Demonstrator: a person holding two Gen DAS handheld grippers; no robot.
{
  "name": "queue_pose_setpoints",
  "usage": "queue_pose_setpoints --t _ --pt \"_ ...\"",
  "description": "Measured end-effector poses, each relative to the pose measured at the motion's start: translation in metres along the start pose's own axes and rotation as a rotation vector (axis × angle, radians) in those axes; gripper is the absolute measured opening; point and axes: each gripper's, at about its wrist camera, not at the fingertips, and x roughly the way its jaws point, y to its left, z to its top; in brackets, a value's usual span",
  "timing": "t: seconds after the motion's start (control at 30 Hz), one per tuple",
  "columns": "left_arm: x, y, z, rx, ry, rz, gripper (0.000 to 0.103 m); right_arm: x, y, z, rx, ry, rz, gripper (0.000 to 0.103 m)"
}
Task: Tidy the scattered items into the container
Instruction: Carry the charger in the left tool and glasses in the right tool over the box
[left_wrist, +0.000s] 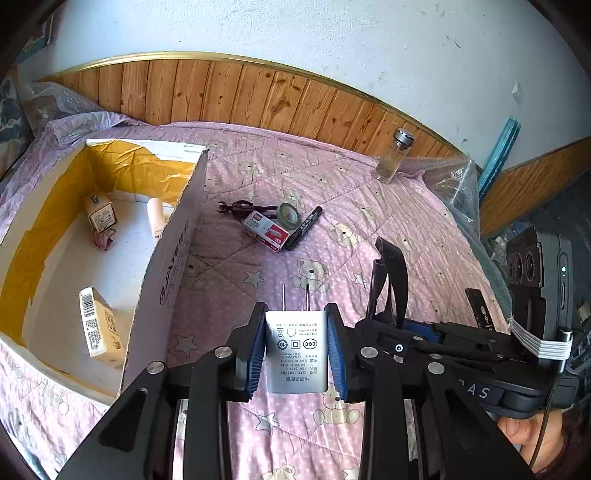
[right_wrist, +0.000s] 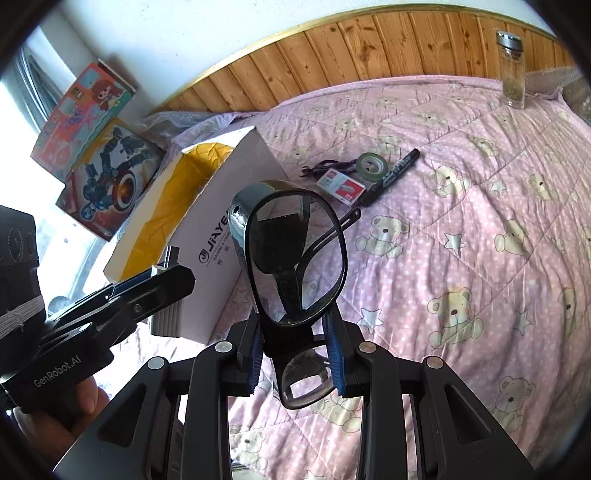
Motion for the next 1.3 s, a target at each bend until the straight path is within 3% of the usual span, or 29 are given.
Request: queue_pose_setpoints --t 0.63,1.3 --pt "-0.032 0.022 -0.005 -0.046 -0.044 -0.001 0.032 0.001 0.05 0.001 -0.069 -0.008 0.028 0.031" --pt "-0.053 0.062 0.013 -0.115 -0.099 0.014 0.032 0.009 0.085 0.022 -0.113 -0.019 0.053 0.031"
